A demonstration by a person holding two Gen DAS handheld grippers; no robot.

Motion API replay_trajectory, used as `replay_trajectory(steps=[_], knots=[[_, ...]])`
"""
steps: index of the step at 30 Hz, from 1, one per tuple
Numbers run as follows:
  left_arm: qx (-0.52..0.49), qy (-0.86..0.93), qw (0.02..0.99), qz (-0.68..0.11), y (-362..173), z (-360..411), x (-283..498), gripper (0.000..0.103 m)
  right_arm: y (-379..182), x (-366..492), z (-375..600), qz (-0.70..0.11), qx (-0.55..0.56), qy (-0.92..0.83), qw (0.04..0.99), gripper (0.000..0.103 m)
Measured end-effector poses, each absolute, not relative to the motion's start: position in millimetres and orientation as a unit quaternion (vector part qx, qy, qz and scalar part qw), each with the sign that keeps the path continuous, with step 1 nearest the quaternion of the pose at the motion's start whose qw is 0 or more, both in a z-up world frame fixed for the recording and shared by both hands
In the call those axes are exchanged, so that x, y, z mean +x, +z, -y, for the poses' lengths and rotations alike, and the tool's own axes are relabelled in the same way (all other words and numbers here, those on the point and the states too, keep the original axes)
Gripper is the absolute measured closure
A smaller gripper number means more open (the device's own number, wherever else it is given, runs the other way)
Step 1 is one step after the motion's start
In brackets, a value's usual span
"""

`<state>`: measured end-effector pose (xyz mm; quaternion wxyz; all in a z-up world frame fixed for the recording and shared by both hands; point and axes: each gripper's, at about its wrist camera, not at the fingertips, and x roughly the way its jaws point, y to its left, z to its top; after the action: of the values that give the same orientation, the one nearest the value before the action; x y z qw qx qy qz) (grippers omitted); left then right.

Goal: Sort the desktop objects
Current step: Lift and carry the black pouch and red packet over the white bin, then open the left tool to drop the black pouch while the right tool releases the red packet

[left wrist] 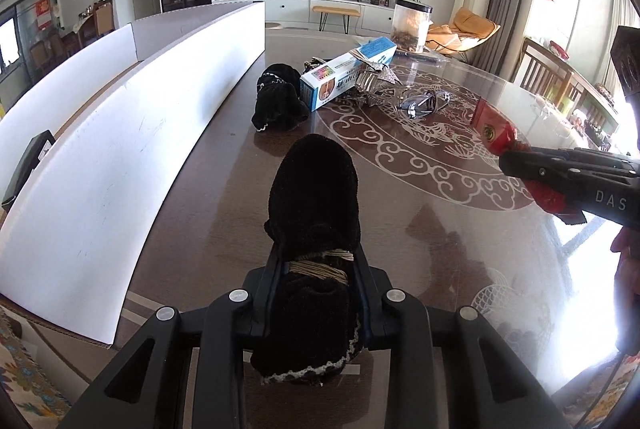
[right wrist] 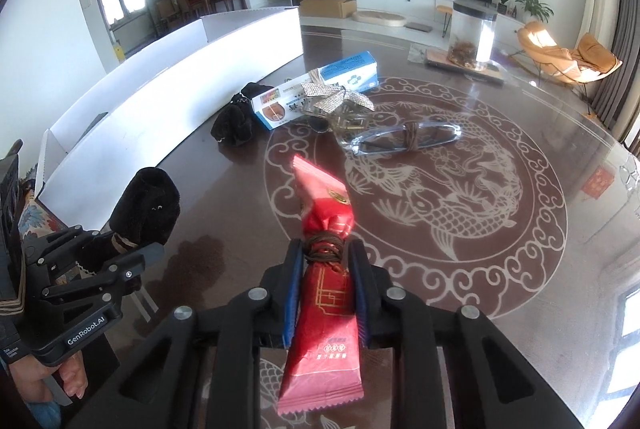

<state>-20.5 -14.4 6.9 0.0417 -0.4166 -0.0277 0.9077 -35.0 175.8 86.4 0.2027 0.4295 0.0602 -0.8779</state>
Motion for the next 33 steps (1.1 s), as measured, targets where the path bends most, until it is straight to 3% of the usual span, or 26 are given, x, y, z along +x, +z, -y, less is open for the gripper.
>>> replay_trajectory(steps=[6, 11, 20, 25, 33], knots=[[-0.416, 0.907, 0.037, 0.054, 10, 28, -15, 0.073, 90, -39, -196, -0.022, 0.436, -0.878, 0.199, 0.079], [-0.393, 0.915, 0.054, 0.073, 45, 33, -11, 0.073, 96, -45, -190, -0.005, 0.443, -0.871, 0.215, 0.079], [-0.344, 0.932, -0.033, 0.109, 134, 149, -38, 0.073, 188, -85, -58, -0.031, 0.365, -0.871, 0.327, 0.079], [-0.372, 0.915, -0.087, 0.13, 129, 225, -70, 0.073, 206, -107, 54, -0.045, 0.358, -0.846, 0.391, 0.079], [-0.439, 0.885, -0.102, 0.116, 74, 242, -112, 0.07, 134, -158, 165, -0.058, 0.438, -0.811, 0.382, 0.079]])
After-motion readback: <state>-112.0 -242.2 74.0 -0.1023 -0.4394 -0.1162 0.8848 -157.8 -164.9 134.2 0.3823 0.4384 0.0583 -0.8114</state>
